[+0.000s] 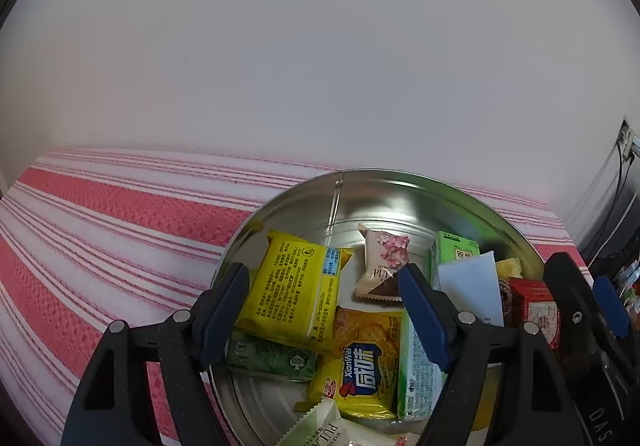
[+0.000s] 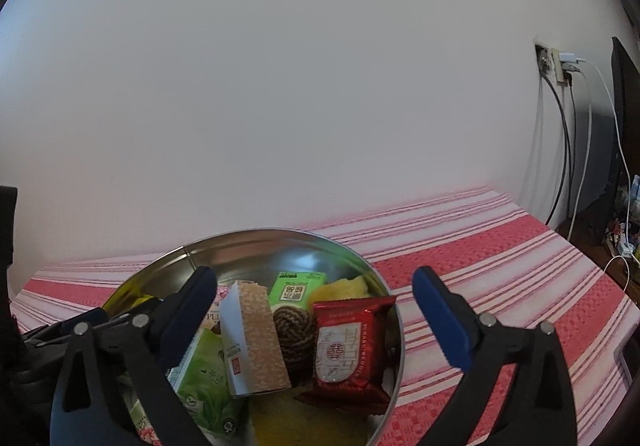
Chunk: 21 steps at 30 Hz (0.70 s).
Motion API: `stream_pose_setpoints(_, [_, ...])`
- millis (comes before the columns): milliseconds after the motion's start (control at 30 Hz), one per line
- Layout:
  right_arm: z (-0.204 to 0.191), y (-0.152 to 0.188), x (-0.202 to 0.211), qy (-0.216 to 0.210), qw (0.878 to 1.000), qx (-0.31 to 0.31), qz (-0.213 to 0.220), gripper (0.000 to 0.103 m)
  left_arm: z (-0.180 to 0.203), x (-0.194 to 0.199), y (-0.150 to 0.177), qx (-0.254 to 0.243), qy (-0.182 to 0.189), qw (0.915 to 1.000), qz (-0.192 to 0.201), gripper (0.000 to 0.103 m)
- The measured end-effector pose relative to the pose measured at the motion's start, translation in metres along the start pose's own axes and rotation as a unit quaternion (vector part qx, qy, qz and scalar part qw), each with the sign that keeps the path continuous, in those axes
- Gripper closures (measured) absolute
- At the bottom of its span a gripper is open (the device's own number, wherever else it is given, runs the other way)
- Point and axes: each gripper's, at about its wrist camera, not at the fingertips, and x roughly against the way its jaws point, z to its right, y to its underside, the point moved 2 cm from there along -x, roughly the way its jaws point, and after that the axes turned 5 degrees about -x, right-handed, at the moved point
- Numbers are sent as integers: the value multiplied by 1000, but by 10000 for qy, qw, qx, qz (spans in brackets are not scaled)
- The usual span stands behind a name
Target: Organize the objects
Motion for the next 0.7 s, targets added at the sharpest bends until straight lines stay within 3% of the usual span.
stream_pose_setpoints(233, [1,-1,16,271,9986,66,440,0,7,22,0,-401,-394,9956,752,23])
stream_pose_setpoints(400, [-1,0,25,327,9967,156,729,0,3,41,7,-586,-891,9861,1273,12])
stream_pose_setpoints(700, [0,1,34,404,9948,54,929,0,-5,39,14,-591,-1024,9826,1431,11])
